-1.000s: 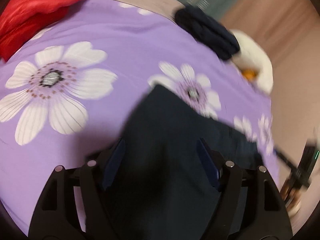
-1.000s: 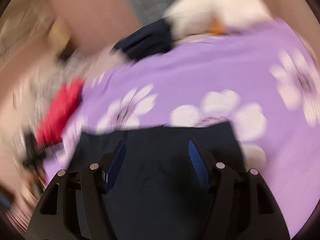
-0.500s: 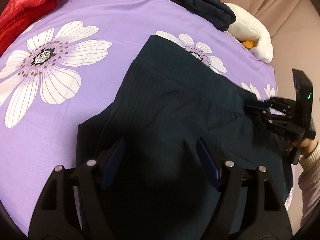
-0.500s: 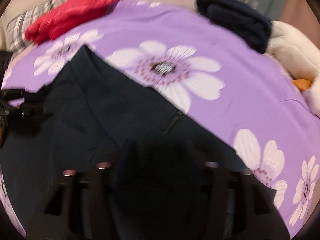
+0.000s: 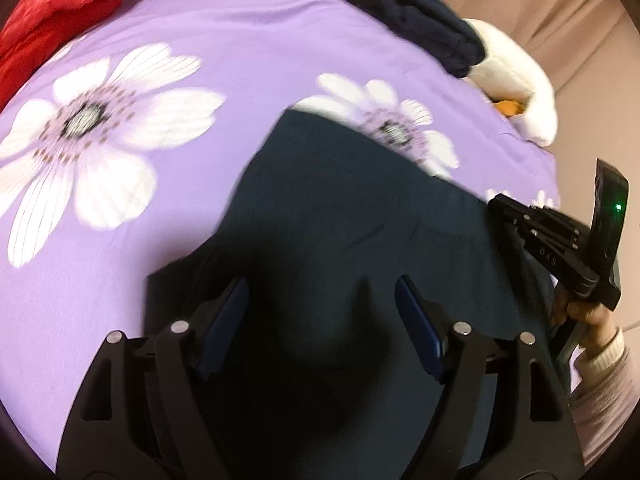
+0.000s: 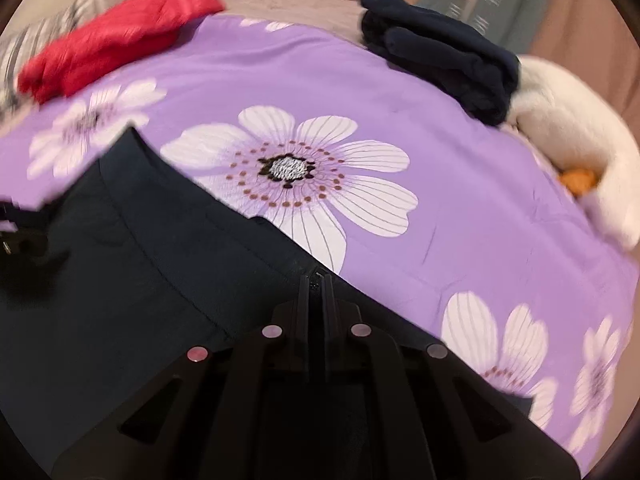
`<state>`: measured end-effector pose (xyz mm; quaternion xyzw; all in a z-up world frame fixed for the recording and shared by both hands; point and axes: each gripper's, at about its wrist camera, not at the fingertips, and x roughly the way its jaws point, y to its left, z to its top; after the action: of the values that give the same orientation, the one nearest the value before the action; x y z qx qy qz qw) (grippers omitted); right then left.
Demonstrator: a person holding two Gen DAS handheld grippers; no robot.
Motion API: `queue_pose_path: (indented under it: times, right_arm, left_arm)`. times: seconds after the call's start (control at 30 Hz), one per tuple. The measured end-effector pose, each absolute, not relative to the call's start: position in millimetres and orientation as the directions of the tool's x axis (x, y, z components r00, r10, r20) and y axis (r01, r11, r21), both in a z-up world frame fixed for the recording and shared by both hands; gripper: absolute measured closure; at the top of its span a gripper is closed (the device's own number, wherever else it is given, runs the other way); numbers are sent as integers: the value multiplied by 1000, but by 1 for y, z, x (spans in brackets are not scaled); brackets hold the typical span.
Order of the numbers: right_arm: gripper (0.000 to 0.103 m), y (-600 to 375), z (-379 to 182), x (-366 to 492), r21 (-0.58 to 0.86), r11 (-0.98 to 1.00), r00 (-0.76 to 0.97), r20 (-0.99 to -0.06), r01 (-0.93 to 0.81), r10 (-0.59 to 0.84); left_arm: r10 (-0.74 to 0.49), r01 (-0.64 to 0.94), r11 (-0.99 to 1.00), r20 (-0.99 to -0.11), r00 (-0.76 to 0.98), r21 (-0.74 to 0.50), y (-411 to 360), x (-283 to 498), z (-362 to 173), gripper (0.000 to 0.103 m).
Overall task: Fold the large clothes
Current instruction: 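Lower the folded hem onto the jacket with both grippers and release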
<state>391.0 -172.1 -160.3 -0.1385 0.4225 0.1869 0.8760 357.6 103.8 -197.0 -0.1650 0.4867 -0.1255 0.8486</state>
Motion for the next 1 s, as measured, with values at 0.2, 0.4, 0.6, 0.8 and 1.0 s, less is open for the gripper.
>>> queue_pose_path:
  times: [0.2, 0.4, 0.6, 0.8, 1.0]
  right_arm:
    - [72, -204, -134, 350, 44, 889, 567, -756, -455, 328]
    - [72, -203, -167, 337, -29, 882, 518, -818, -470, 249]
    - [71, -233, -190, 360, -91, 952, 555, -827, -293, 92]
    - [63, -305, -186, 357, -59, 996, 552, -834, -62, -15]
    - [61, -333, -146, 303, -13, 999, 613, -790, -33, 9]
  left_arm:
    - [-427, 213, 904, -757, 494, -371, 41, 370, -181, 24]
    - [-347, 261, 933, -808, 477, -246, -15, 391, -204, 24]
    - [-344, 135, 938, -804, 484, -320, 25, 410, -214, 49]
    - [-328, 89, 941, -815, 478, -327, 65, 398, -205, 54]
    - [-242, 28, 964, -824, 512, -265, 101, 362, -184, 30]
